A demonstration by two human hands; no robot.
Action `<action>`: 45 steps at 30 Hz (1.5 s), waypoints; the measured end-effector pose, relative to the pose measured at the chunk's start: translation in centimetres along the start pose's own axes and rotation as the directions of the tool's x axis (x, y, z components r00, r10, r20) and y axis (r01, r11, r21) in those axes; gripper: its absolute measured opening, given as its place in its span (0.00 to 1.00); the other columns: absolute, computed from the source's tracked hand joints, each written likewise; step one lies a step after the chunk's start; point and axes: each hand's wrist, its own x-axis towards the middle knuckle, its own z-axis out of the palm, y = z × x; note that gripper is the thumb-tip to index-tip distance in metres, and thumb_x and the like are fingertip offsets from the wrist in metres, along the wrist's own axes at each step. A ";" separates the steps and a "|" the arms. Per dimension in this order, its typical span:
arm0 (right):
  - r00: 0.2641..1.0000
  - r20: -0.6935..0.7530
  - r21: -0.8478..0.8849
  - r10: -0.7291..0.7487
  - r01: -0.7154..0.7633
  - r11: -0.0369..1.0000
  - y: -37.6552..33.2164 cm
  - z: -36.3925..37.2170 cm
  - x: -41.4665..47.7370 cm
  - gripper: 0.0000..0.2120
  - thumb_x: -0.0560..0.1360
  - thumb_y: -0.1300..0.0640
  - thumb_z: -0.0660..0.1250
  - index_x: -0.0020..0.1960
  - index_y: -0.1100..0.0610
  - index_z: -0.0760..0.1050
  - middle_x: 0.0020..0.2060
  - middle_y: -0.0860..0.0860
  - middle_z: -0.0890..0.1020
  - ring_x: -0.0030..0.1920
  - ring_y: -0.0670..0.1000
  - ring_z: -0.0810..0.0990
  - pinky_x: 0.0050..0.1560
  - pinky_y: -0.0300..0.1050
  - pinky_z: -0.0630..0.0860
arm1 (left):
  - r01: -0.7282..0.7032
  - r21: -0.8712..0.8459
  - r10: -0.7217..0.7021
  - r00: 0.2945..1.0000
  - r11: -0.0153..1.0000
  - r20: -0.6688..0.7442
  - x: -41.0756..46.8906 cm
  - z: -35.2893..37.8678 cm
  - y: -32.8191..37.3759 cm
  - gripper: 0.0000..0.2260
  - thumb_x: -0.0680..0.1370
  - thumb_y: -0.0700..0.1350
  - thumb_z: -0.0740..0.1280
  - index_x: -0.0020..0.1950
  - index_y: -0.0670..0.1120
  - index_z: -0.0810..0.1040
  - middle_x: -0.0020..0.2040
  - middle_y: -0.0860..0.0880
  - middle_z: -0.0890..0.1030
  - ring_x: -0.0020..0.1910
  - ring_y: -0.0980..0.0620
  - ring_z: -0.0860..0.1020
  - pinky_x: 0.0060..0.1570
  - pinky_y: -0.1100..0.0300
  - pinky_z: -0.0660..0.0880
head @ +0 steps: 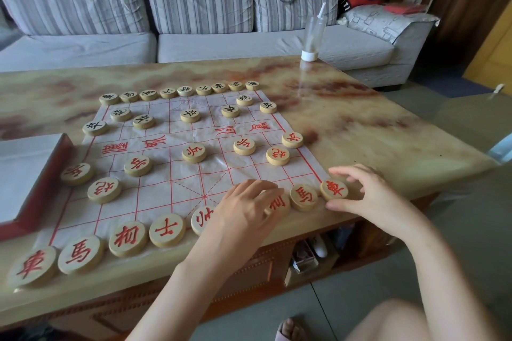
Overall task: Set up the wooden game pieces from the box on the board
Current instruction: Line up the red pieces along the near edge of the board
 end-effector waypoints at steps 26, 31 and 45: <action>0.990 0.000 0.021 -0.144 0.144 0.989 -4.8 -0.7 0.9 0.18 0.72 0.51 0.69 0.60 0.40 0.73 0.53 0.33 0.71 0.60 0.42 0.65 0.66 0.42 0.60 | 0.082 -0.088 -0.077 0.995 0.993 0.067 1.2 -1.9 -0.5 0.11 0.77 0.48 0.64 0.57 0.50 0.78 0.59 0.54 0.78 0.57 0.53 0.76 0.57 0.57 0.73; 0.991 -0.062 0.023 -0.116 0.118 0.993 -6.3 -2.2 5.6 0.15 0.74 0.56 0.67 0.60 0.48 0.76 0.52 0.46 0.75 0.57 0.47 0.71 0.58 0.40 0.64 | 0.202 -0.114 -0.189 0.974 0.973 0.122 4.5 -3.6 -1.1 0.12 0.76 0.47 0.65 0.58 0.51 0.77 0.58 0.52 0.78 0.53 0.54 0.78 0.54 0.55 0.75; 0.995 -0.093 0.072 0.025 -0.018 0.997 -3.3 2.0 13.2 0.25 0.67 0.52 0.75 0.61 0.56 0.76 0.59 0.55 0.77 0.58 0.53 0.75 0.56 0.45 0.71 | 0.417 -0.031 -0.406 0.898 0.909 0.170 11.7 1.3 -1.9 0.24 0.69 0.55 0.71 0.59 0.42 0.74 0.57 0.44 0.76 0.54 0.43 0.76 0.52 0.51 0.74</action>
